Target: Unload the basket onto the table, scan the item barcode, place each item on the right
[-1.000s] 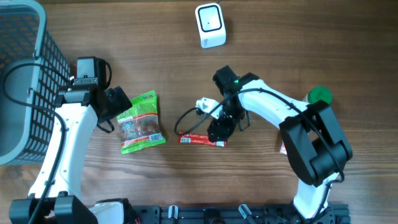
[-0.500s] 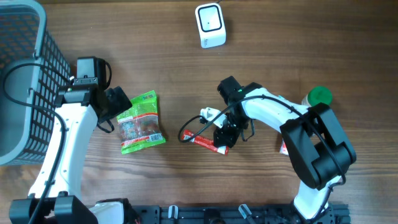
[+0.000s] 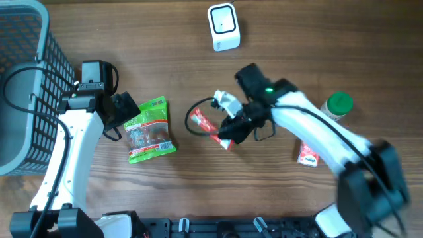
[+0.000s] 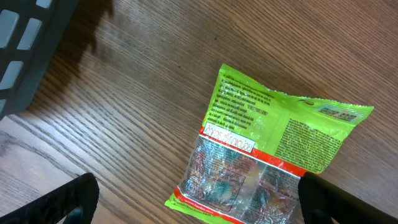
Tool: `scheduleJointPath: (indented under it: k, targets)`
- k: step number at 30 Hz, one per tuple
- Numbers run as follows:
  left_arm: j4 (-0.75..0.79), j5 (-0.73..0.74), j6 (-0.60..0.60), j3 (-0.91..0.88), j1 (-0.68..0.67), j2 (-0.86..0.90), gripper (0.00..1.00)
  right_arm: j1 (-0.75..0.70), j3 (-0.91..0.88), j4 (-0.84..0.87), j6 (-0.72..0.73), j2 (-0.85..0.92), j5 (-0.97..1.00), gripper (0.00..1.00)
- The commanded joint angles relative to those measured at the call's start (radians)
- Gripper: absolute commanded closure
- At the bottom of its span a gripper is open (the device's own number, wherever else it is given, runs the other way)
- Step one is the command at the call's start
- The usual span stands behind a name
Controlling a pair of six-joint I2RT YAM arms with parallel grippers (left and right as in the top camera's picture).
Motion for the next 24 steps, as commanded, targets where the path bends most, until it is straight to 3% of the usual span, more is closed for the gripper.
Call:
scheduleJointPath:
  k: [1, 6, 14, 20, 24]
  targets:
    - [0.000, 0.002, 0.008, 0.014, 0.005, -0.003, 0.00, -0.003, 0.025, 0.000, 0.132, -0.167, -0.062, 0.96]
    - [0.000, 0.002, 0.008, 0.014, 0.005, -0.003, 0.00, -0.006, 0.025, 0.034, 0.228, -0.295, -0.314, 0.96]
    - [0.000, 0.002, 0.008, 0.014, 0.005, -0.003, 0.00, -0.006, 0.025, 0.057, 0.443, -0.410, -0.328, 0.96]
    - [0.000, 0.002, 0.008, 0.014, 0.004, -0.003, 0.00, -0.037, 0.025, 0.070, 0.437, -0.512, -0.470, 0.96]
    - [0.000, 0.002, 0.008, 0.014, 0.005, -0.003, 0.00, -0.093, 0.025, 0.063, 0.436, -0.581, -0.463, 0.96]
